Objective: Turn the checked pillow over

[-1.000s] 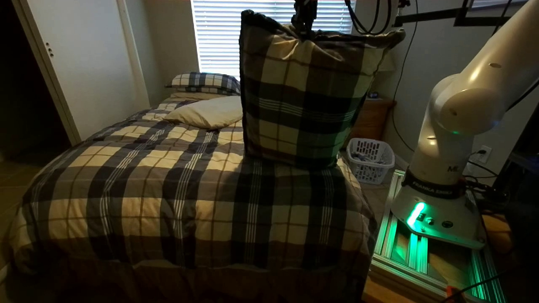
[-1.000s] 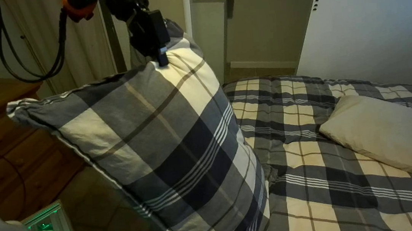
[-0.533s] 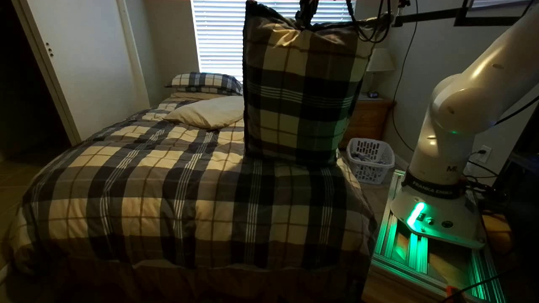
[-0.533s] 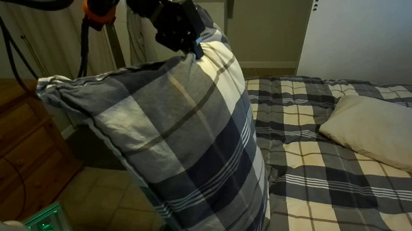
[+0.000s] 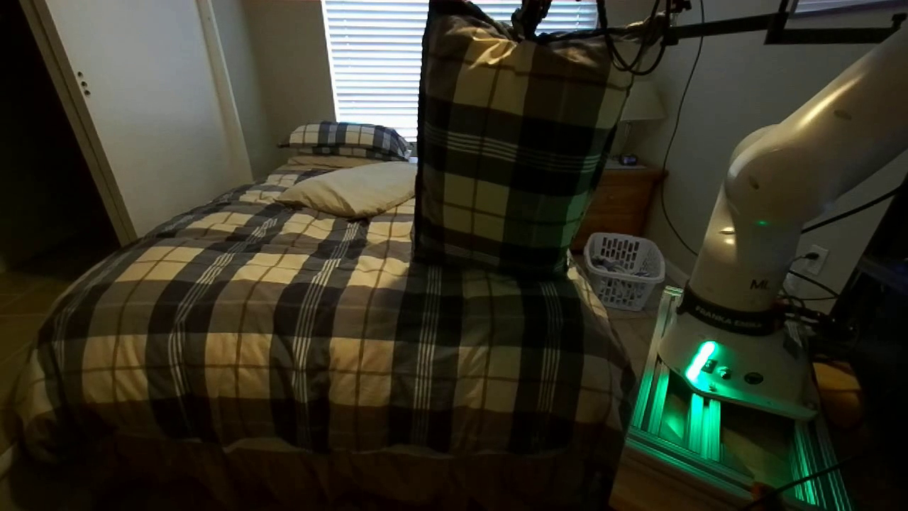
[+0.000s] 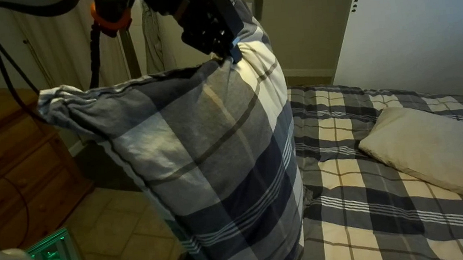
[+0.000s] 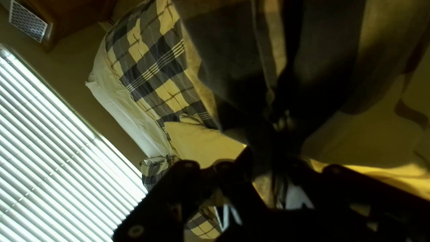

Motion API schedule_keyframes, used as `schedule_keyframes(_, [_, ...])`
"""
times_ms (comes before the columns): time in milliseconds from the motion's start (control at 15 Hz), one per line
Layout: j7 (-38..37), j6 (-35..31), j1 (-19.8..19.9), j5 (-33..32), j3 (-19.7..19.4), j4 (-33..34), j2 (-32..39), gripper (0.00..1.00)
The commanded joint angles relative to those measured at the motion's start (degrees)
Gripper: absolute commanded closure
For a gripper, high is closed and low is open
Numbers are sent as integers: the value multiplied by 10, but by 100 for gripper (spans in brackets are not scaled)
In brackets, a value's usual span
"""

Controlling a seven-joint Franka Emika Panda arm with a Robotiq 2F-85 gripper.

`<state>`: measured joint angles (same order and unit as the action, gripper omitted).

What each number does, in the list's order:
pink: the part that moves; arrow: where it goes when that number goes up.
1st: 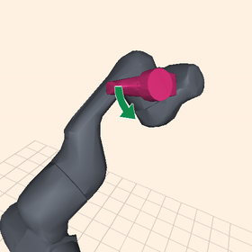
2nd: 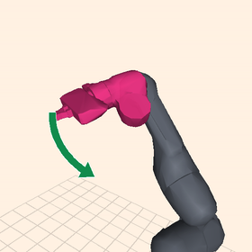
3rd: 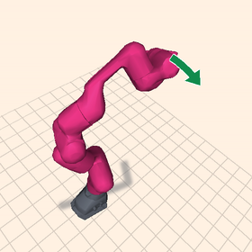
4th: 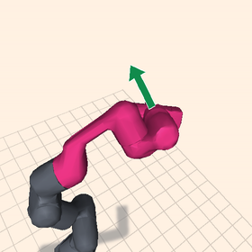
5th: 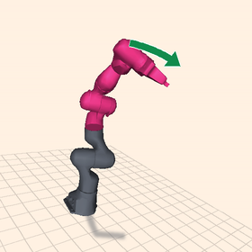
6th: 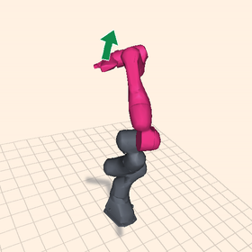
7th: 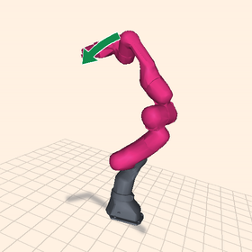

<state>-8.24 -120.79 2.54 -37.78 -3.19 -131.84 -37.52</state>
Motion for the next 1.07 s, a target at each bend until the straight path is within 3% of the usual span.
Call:
schedule_keyframes(0, [7,-4,16,11,12,1,1,89])
schedule_keyframes(133, [7,-5,16,11,12,1,1,89])
schedule_keyframes(200, [2,-11,26,3,5,9,11,95])
schedule_keyframes(333, [-22,-31,61,-29,-4,21,30,95])
schedule_keyframes(600, [0,-123,102,-71,-38,37,70,95])
schedule_keyframes(1000, [49,-243,108,-44,-74,73,146,96])
